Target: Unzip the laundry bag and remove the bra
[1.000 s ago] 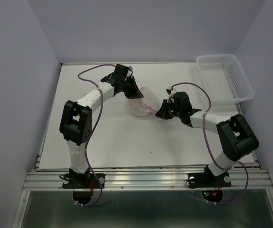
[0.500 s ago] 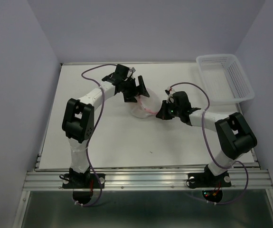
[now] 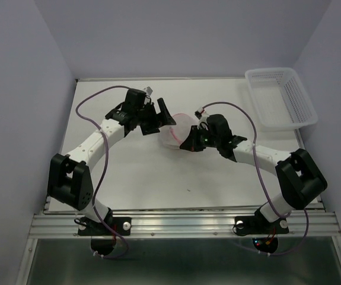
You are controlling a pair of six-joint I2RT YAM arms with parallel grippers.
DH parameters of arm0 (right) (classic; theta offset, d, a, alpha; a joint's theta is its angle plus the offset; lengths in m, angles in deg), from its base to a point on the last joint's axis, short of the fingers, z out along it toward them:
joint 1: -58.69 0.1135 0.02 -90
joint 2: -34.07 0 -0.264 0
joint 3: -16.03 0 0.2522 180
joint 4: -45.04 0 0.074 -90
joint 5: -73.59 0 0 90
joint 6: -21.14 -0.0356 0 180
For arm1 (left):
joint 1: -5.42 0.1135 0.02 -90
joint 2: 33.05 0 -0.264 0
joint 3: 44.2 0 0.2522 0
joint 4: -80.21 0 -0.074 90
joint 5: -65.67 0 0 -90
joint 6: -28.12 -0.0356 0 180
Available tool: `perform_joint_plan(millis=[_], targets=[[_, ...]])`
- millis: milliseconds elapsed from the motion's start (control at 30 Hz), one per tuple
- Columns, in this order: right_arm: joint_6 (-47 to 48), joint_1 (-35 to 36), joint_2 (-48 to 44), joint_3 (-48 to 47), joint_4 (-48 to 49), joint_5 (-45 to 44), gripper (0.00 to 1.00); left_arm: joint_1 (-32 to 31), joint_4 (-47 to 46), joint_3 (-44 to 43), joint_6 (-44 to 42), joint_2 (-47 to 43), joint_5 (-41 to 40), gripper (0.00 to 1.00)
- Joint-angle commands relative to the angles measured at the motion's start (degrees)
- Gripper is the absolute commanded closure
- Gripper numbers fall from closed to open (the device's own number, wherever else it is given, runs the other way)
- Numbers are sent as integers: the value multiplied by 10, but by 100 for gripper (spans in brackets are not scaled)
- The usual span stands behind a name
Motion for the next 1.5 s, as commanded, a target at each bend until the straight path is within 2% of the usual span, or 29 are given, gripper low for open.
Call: perform_joint_plan(millis=[0, 233, 333, 433, 467, 533, 567, 633, 667, 900, 1000, 1233, 1467], targets=[[-25, 7, -13, -35, 28, -10, 99, -5, -37, 44, 37, -28, 4, 1], [-16, 31, -5, -57, 38, -13, 99, -20, -81, 84, 80, -24, 20, 4], [-9, 36, 5, -59, 33, -9, 99, -26, -91, 75, 90, -10, 18, 9], [-6, 36, 7, -57, 30, -16, 99, -34, -96, 66, 96, 4, 20, 22], [-7, 41, 6, -57, 30, -22, 99, -37, -96, 64, 97, 7, 20, 32], [-3, 41, 5, -57, 30, -25, 99, -38, -96, 65, 99, 15, 22, 45], [-2, 41, 4, -57, 29, -26, 99, -38, -96, 66, 101, 17, 23, 67], [5, 41, 4, -56, 23, -31, 99, -38, -97, 68, 105, 19, 26, 87], [7, 41, 4, -54, 22, -33, 99, -38, -97, 69, 107, 18, 26, 100], [46, 41, -13, -16, -26, -121, 99, -19, -93, 48, 95, 20, 50, 100], [70, 8, -20, 4, -51, -152, 99, -7, -82, 30, 72, 20, 63, 100], [123, -106, -17, 28, -50, -124, 99, 46, -69, 24, 23, 20, 104, 100], [150, -144, 37, 1, -50, -121, 99, 93, -27, 5, -48, 25, 105, 100]])
